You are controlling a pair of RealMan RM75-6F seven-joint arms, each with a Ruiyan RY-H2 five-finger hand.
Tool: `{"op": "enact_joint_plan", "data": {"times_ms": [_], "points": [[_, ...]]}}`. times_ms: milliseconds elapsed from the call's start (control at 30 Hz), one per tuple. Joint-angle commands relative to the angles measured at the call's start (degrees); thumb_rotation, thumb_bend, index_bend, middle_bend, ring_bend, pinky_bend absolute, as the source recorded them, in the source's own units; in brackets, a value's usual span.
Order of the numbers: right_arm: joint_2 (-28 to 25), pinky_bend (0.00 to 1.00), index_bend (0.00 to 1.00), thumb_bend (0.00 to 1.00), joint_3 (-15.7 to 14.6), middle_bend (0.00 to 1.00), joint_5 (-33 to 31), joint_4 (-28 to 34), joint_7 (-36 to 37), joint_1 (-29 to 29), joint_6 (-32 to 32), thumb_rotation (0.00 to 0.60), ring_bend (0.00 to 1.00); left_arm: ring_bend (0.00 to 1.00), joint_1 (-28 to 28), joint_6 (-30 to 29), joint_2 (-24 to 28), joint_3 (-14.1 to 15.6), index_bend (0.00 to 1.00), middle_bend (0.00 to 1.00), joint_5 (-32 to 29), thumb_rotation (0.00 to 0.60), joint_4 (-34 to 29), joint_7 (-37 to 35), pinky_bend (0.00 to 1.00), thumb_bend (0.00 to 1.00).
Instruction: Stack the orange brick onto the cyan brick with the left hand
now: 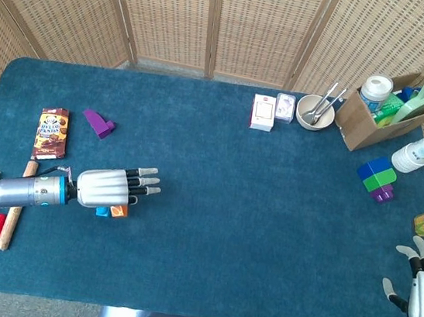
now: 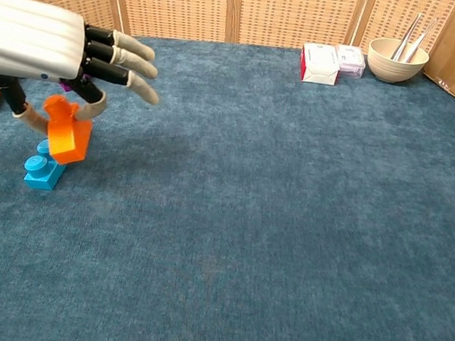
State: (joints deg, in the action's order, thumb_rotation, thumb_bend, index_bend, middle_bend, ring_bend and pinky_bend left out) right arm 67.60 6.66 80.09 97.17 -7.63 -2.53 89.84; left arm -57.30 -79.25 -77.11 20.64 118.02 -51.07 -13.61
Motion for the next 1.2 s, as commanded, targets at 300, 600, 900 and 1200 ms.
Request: {"op": "enact_joint_plan", "data": {"times_ms": [300, 600, 900, 1200], "points": [[0.24, 0.0, 0.29, 0.22, -0.01, 0.16, -0.33, -0.39, 0.08, 0.14, -0.08, 0.599, 0.0, 0.0, 0.85, 0.7, 1.07, -0.03, 0.71, 0.15, 0.67, 0.6, 0.27, -0.19, 0.0, 0.24], [0.46, 0.0, 0.29, 0.22, 0.15, 0.16, -0.73, -0.68, -0.17, 0.4, -0.22, 0.599, 0.0, 0.0, 1.85, 1.04, 1.47, 0.01, 0.71, 0.15, 1.0, 0.6, 0.76, -0.64, 0.0, 0.24], [0.96, 0.0, 0.29, 0.22, 0.14, 0.16, -0.87, -1.14, -0.09, 0.89, -0.83, 0.596, 0.0, 0.01, 3.26, 1.31, 2.08, 0.38, 0.71, 0.15, 1.19, 0.6, 0.85, -0.84, 0.0, 0.24], [0.98, 0.0, 0.29, 0.22, 0.07, 0.16, -0.86, -1.27, 0.16, 0.86, -0.62, 0.599, 0.0, 0.01, 4.01, 2.17, 1.98, 0.7, 0.71, 0.15, 1.74, 0.6, 1.38, -0.51, 0.0, 0.24]]}}
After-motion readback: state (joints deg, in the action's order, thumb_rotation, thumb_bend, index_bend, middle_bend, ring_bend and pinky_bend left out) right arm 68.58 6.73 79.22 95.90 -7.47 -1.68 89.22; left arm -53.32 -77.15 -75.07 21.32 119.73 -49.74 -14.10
